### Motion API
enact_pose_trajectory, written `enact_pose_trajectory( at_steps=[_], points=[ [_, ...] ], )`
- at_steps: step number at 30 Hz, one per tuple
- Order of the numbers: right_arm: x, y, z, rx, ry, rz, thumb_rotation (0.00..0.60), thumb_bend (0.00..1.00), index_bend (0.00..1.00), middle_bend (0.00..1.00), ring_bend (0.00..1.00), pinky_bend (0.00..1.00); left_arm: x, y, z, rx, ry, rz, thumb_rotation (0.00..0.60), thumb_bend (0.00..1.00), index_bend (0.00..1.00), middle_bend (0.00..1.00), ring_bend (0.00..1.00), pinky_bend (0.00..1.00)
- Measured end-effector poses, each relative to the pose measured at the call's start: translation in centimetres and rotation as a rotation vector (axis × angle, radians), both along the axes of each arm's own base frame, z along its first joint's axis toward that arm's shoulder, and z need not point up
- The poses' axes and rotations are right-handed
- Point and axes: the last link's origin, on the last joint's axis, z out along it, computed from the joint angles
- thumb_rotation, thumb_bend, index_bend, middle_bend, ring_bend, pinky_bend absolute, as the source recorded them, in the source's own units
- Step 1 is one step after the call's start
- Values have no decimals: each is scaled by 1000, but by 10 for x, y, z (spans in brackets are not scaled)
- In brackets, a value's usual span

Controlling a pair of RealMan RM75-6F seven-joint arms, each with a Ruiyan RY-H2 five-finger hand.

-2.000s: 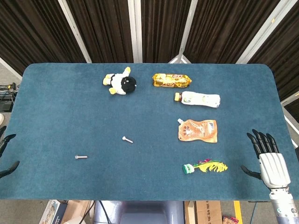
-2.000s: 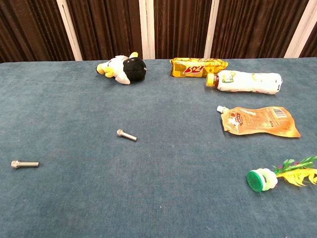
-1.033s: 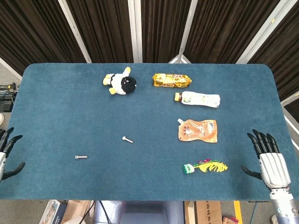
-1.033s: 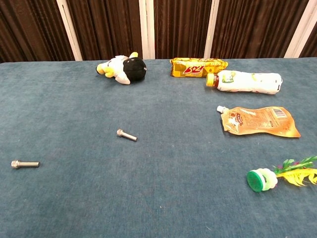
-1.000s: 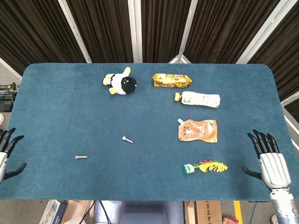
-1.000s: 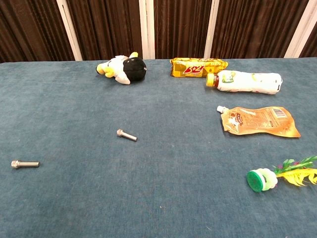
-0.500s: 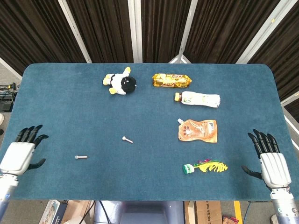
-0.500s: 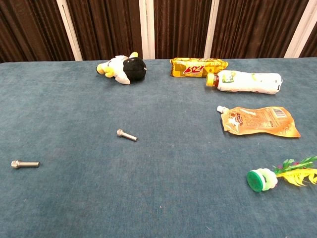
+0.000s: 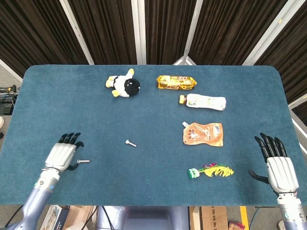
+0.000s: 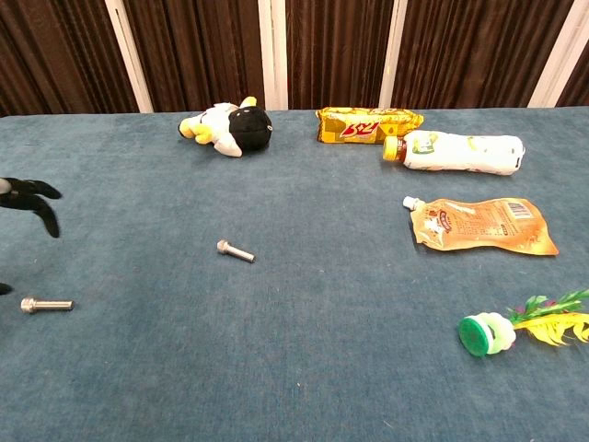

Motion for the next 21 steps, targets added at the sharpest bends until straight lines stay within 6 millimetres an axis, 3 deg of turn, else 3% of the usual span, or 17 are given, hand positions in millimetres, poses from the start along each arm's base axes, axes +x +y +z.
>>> enact_pose_trajectory(
  at_steps=[11, 21],
  points=[
    [-3, -2, 2, -9, -11, -16, 600, 115, 105, 69, 62, 0, 8, 5, -39, -28, 57, -5, 600, 388, 386, 37, 0, 0],
    [-5, -3, 3, -15, -20, -30, 600, 115, 106, 68, 62, 0, 8, 3, -51, -34, 79, -16, 600, 439, 470, 59, 0, 0]
  ],
)
